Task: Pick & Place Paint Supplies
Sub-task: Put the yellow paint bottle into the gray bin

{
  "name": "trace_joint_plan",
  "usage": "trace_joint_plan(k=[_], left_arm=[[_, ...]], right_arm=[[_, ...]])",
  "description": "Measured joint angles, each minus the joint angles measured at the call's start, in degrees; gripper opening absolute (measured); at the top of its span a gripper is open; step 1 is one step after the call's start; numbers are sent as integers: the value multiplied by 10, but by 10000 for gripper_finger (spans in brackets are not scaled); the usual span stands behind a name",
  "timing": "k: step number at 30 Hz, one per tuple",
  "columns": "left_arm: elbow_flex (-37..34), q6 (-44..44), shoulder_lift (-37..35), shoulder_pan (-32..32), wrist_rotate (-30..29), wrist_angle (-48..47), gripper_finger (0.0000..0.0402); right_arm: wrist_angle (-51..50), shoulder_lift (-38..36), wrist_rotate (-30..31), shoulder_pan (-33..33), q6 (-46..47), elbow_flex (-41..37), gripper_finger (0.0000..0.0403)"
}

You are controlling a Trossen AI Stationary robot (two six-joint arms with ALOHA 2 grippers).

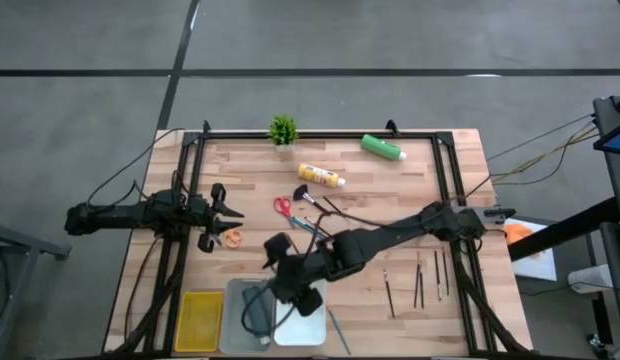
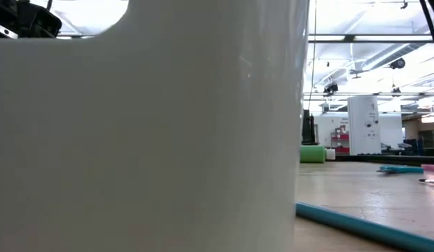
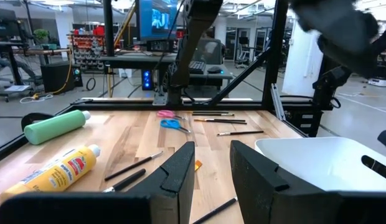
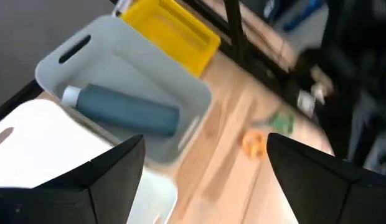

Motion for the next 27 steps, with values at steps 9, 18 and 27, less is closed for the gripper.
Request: trace_joint_plan(k=[9,18,27], left_arm=[[0,0,0,0,0,0,104],[0,0,0,0,0,0,104],[0,0,0,0,0,0,104]], right_arm=[[-103,-26,0,-51,140,-1,334],[-182,-34,-1,-132,194,-1,334],[-207,-33,-1,-248,192,-3,334]])
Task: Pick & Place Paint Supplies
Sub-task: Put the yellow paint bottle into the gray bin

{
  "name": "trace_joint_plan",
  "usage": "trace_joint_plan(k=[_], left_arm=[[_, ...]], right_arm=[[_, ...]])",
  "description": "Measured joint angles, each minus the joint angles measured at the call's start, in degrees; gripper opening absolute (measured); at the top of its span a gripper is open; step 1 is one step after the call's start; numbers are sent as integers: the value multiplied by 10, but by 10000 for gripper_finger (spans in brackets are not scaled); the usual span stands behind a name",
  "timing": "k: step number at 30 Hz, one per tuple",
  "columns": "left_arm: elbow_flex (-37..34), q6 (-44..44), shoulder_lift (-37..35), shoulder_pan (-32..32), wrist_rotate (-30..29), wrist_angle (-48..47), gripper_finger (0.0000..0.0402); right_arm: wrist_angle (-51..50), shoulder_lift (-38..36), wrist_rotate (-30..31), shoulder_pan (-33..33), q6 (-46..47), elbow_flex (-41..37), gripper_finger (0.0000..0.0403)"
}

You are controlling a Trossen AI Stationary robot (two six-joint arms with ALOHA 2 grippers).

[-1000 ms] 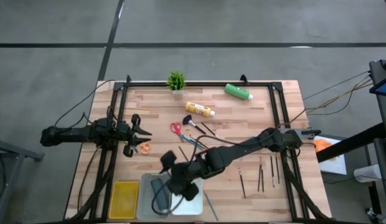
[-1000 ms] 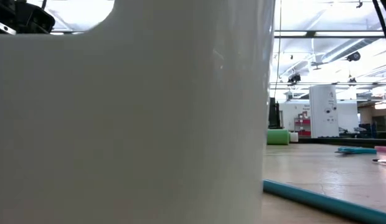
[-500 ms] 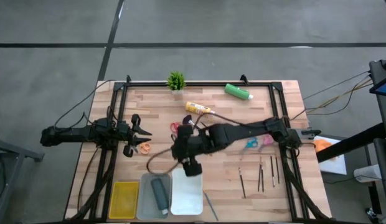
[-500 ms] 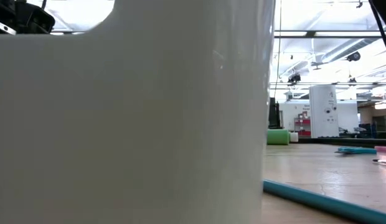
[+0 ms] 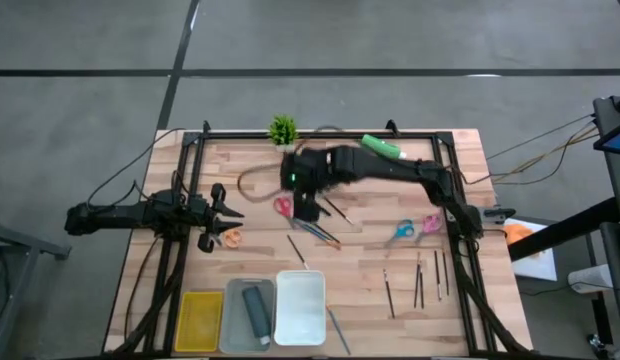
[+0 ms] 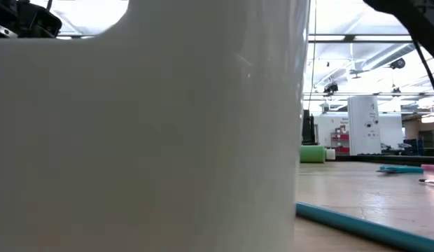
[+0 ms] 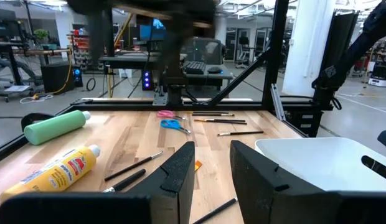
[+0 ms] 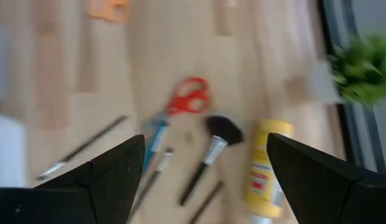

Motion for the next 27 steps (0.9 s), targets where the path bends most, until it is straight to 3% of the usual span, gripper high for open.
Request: trace_joint_plan(k=[8,14,18,22,27], left_arm=[[0,0,0,0,0,0,104],[0,0,0,0,0,0,104],[0,0,0,0,0,0,104],[0,0,0,0,0,0,104],[0,0,0,0,0,0,104]], right_arm=[[-27,3,-5,-91,-48,-20,334],[6,-1,-73,-132,-56,-67,334],[40,-9,-77,-143,-50,-107,334],[76,-34,-77,-146,-13,-169,334],[226,-125,-62,-146,-11,-313,334]])
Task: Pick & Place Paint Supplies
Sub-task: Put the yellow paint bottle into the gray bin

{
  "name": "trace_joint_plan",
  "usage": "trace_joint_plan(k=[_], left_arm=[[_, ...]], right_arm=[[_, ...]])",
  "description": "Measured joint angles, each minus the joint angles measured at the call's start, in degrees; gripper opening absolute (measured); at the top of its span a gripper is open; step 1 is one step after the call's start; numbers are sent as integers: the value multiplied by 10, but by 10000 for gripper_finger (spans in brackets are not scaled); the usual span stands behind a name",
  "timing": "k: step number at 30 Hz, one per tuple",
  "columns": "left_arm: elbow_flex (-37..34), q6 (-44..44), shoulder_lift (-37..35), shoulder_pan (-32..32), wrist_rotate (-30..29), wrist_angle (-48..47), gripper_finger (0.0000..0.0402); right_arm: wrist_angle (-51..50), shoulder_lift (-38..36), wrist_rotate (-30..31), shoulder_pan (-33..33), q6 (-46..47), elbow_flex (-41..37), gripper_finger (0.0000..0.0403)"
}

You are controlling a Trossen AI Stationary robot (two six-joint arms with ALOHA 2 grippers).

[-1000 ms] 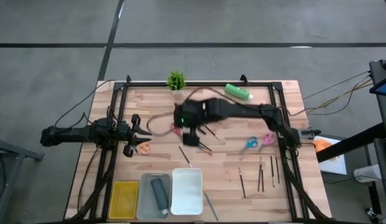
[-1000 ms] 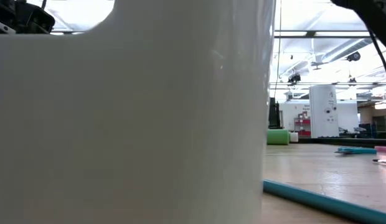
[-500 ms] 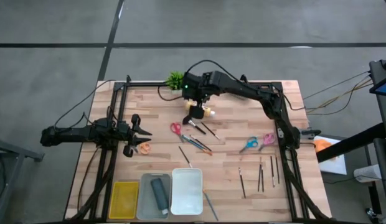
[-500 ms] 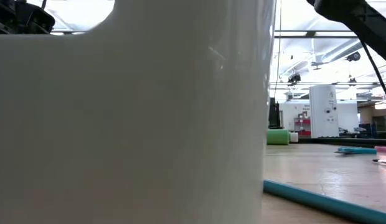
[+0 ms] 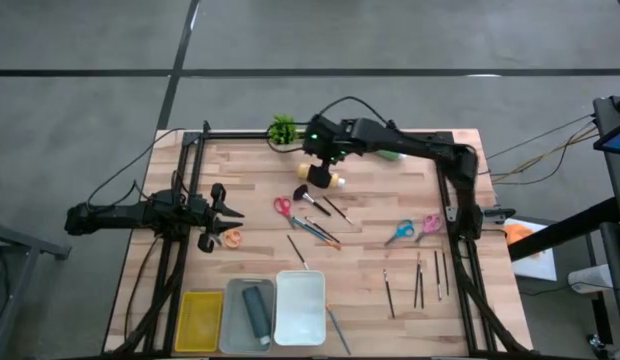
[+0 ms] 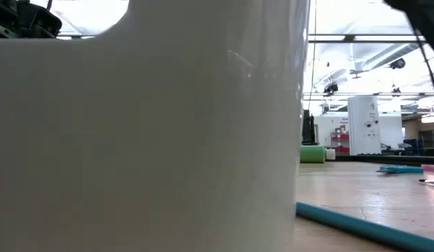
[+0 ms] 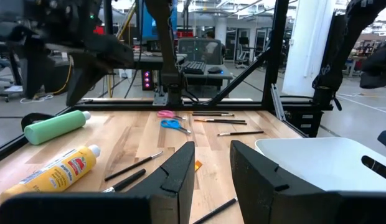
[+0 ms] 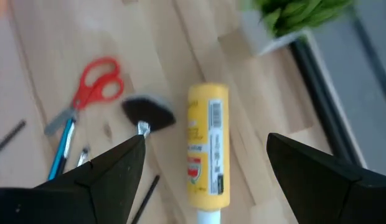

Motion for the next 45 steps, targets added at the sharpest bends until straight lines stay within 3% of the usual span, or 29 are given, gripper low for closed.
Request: trace_joint_plan(k=[8,18,27,45], left_arm=[[0,0,0,0,0,0,104],[0,0,0,0,0,0,104],[0,0,0,0,0,0,104],[0,0,0,0,0,0,104]], right_arm=[[289,-140,-4,-13,-33,-278,334],[569,-154,-43,-30,-17,-485,334],[608,-119,-45,-39,-39,-508,334],[608,-17,-50,-53,-34,-466,332]])
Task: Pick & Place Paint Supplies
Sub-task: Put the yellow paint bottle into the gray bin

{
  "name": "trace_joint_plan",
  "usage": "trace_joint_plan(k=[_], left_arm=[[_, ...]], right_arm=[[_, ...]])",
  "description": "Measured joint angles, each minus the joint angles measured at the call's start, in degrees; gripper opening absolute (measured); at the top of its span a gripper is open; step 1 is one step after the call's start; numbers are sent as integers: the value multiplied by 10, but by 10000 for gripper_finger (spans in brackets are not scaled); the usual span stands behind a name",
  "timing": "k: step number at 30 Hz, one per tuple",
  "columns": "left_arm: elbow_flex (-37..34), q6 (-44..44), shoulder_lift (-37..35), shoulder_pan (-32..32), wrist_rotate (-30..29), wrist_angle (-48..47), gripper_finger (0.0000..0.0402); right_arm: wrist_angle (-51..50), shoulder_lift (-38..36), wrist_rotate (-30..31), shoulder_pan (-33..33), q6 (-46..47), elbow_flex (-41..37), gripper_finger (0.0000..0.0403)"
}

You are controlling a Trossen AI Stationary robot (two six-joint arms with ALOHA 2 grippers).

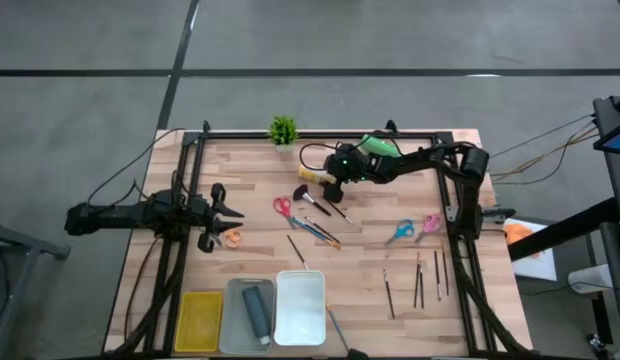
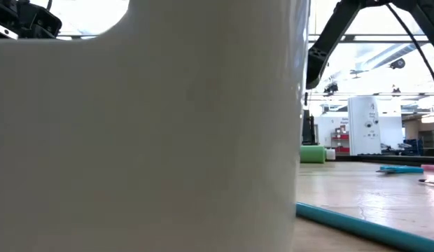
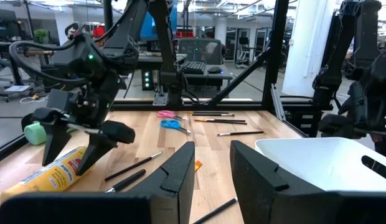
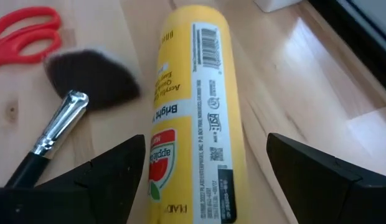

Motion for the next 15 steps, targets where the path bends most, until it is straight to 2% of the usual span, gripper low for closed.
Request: trace_joint_plan(k=[3,10,15], left_arm=[[0,0,1,0,0,0,104],[0,0,6,0,0,-1,104],[0,0,7,0,0,0,104]], right_arm=[[-1,7,-2,0,1,6,314],[0,9,-11,0,0,11,229],[0,9,-11,0,0,11,190]])
